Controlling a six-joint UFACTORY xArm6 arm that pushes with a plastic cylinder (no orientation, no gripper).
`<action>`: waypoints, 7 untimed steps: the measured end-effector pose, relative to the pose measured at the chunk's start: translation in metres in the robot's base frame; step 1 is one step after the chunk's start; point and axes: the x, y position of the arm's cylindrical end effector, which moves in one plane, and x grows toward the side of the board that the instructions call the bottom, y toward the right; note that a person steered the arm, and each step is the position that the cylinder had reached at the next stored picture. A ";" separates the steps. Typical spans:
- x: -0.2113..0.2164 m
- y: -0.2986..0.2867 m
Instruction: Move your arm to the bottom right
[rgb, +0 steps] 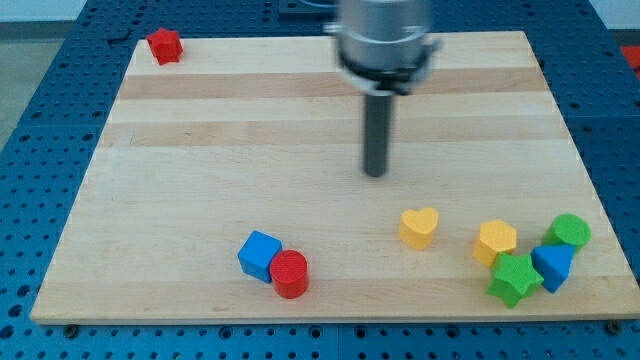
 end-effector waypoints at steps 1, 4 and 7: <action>0.008 0.074; 0.046 0.260; 0.158 0.190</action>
